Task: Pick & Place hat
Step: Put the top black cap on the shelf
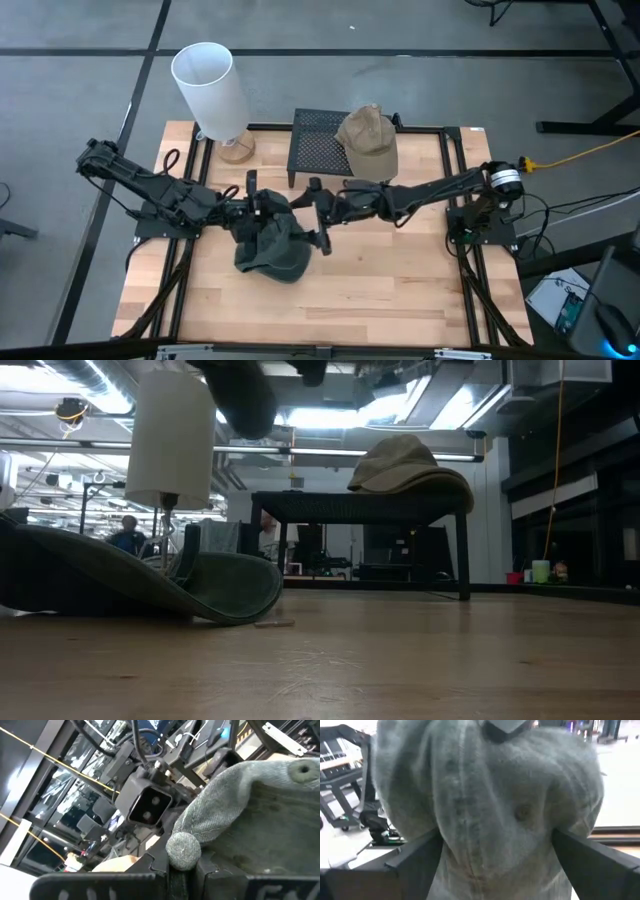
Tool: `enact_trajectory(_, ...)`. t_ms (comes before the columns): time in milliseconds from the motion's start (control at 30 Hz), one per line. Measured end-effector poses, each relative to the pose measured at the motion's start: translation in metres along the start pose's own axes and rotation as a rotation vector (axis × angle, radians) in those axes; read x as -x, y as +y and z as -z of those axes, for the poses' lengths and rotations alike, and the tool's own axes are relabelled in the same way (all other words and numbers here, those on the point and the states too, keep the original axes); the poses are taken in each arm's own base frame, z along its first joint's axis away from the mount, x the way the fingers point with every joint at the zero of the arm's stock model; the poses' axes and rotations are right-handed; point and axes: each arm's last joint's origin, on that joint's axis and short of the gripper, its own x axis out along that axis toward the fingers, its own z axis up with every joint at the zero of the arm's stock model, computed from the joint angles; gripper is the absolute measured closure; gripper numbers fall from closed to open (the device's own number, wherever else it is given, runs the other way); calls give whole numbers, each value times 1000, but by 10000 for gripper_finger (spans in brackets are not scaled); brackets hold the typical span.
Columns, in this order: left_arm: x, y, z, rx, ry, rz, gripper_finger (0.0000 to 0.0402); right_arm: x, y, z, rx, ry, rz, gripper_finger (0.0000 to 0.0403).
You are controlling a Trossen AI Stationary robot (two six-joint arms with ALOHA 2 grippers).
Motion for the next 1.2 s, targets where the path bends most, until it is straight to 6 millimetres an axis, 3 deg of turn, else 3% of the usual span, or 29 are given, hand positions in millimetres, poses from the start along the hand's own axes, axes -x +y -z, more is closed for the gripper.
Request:
enact_trajectory(133, 0, 0, 0, 2, -1, -4, 377, -6, 0, -3, -2, 66, 9, 50)
enact_trajectory(233, 1, 1, 1, -1, 16, -15, 377, -4, 0, -5, -10, 100, 33, 98)
enact_trajectory(433, 1, 1, 1, 14, 22, -22, 375, -4, 0, -5, -58, 103, 34, 267)
enact_trajectory(567, 0, 3, 5, 121, 45, -24, 372, -3, 0, -4, -86, 129, 7, 380)
enact_trajectory(733, 6, 21, 13, 288, 101, 57, 344, 1, 0, -5, -136, 160, 12, 382)
enact_trajectory(933, 14, 41, 8, 463, 98, 200, 294, 9, -1, -11, -125, 172, 108, 388)
enact_trajectory(1200, 37, 55, 7, 575, 42, 501, 264, 16, -9, -18, -64, 228, 405, 388)
